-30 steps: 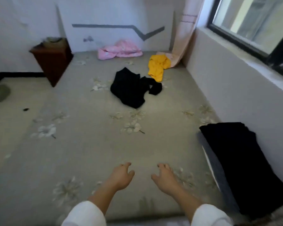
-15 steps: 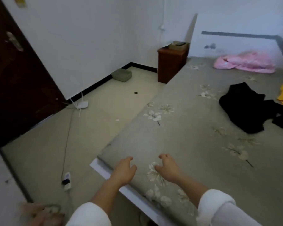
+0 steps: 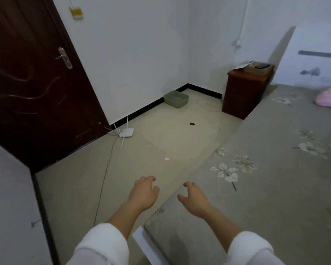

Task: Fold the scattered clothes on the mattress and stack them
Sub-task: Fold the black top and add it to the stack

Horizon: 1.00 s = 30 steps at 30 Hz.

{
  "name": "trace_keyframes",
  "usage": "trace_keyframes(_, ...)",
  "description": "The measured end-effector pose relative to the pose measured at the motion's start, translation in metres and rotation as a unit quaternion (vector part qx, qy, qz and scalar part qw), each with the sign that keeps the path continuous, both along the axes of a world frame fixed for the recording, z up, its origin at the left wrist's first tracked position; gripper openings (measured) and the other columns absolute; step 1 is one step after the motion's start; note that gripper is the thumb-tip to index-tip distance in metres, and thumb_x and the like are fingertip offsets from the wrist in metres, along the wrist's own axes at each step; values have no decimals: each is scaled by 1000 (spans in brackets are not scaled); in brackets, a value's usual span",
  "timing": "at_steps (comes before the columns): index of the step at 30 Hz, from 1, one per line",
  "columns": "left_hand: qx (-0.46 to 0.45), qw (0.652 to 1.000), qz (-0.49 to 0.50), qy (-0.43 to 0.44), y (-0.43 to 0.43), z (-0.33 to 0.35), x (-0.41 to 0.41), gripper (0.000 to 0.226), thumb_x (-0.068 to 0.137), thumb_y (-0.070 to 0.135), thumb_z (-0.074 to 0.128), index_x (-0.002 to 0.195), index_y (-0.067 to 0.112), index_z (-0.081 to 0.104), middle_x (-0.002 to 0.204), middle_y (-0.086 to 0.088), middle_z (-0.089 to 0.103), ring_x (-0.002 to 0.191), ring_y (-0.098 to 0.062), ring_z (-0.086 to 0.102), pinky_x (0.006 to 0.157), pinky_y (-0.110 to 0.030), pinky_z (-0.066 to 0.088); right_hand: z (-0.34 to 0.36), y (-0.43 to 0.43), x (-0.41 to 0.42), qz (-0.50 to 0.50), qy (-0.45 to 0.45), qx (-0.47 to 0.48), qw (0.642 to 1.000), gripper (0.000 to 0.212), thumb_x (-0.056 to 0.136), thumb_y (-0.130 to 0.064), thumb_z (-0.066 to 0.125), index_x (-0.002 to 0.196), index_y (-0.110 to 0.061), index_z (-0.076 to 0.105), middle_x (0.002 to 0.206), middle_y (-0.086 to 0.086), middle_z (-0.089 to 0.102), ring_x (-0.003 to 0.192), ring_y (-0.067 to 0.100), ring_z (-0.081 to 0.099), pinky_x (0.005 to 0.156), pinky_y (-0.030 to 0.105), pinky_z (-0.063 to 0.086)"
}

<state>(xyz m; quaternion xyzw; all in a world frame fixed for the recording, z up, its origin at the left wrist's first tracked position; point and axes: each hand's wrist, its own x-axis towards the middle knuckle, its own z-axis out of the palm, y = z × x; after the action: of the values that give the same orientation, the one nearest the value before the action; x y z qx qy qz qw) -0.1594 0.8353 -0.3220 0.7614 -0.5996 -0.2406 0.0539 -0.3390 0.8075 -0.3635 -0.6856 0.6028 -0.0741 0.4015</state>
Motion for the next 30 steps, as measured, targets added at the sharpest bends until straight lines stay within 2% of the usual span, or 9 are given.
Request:
trace_keyframes(4,-13,1000,-7,0,-61,0,49,43,97,29,41,139,18,42,140,-8,43,131,-25,36,106,-31,33,-4,-54,40,0,-3,-6,1000,58,95,-35,53,143,-8,33,146,10,34,133,24,38,108,30,32)
trace_keyframes(10,-18,998,-49,-20,-170,-12,131,42,97,29,40,138,19,43,139,-7,43,130,-25,36,105,-34,36,-11,-143,105,-59,12,-16,998,57,95,-34,52,142,-10,34,145,9,35,132,23,39,107,30,32)
trace_keyframes(19,-40,973,-226,-6,-344,-9,216,42,98,31,41,138,21,41,137,-4,46,129,-23,37,104,-30,34,-5,-258,179,-240,28,-26,970,56,95,-35,52,142,-11,35,145,7,37,131,21,40,105,26,31)
trace_keyframes(24,-22,949,-314,1,-418,-12,185,43,98,30,39,139,19,40,140,-6,43,131,-24,35,106,-33,34,7,-284,172,-323,36,-40,945,56,94,-36,53,142,-13,35,145,4,36,131,18,40,105,26,32)
trace_keyframes(30,-18,907,-417,58,-471,-20,78,45,97,31,39,140,17,39,143,-6,40,132,-25,33,107,-36,33,13,-300,118,-426,71,-36,901,53,95,-34,52,140,-11,36,144,7,38,131,22,40,103,28,32)
